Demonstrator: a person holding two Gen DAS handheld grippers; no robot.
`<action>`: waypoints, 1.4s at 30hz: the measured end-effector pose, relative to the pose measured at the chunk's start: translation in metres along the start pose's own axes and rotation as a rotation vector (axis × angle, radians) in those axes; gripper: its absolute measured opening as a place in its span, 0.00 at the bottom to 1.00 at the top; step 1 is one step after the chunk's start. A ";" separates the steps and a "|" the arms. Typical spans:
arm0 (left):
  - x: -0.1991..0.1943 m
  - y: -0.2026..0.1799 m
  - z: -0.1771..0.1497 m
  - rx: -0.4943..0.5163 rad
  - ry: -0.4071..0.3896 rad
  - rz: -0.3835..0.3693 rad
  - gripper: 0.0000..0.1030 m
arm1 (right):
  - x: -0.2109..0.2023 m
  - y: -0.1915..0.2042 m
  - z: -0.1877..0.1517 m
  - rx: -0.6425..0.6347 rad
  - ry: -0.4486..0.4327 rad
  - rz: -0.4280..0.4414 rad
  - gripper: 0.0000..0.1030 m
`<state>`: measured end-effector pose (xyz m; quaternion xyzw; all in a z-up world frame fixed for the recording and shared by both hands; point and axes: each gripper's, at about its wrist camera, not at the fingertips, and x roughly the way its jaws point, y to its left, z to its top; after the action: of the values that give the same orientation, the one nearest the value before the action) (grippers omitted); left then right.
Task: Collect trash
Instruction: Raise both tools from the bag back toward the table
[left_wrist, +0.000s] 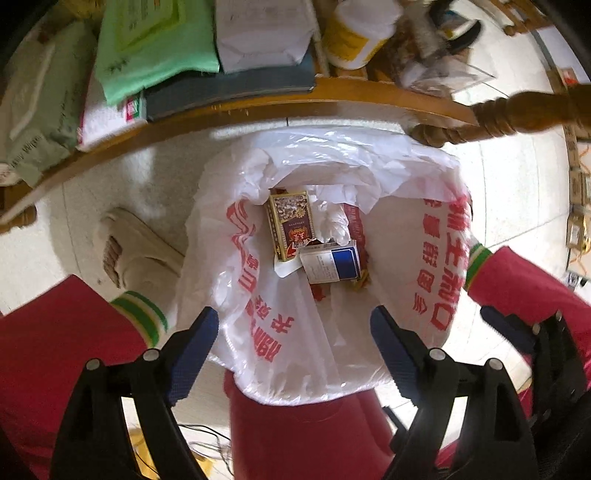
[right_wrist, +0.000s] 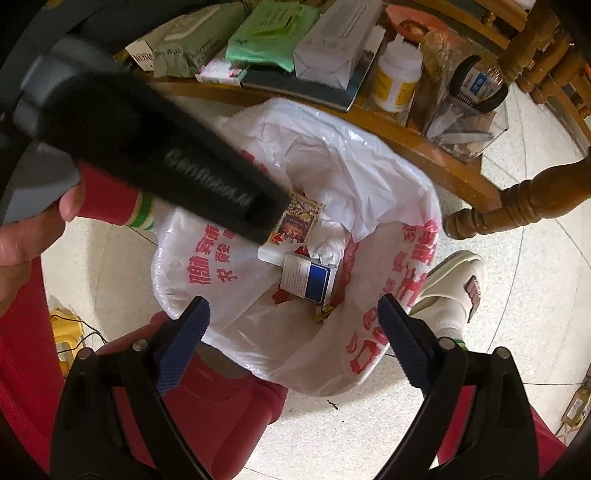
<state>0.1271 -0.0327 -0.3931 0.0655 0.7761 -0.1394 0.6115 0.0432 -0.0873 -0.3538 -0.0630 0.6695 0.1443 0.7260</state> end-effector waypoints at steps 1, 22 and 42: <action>-0.006 -0.001 -0.003 0.010 -0.013 0.010 0.80 | -0.004 0.000 0.000 0.000 -0.007 0.001 0.87; -0.285 -0.026 -0.138 0.384 -0.524 0.065 0.87 | -0.334 0.023 -0.029 -0.173 -0.752 -0.139 0.94; -0.453 -0.040 -0.090 0.884 -0.542 0.281 0.87 | -0.494 -0.015 0.076 -0.490 -0.705 -0.118 0.94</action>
<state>0.1423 -0.0130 0.0696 0.3816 0.4415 -0.3814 0.7169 0.0896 -0.1417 0.1416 -0.2186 0.3218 0.2700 0.8808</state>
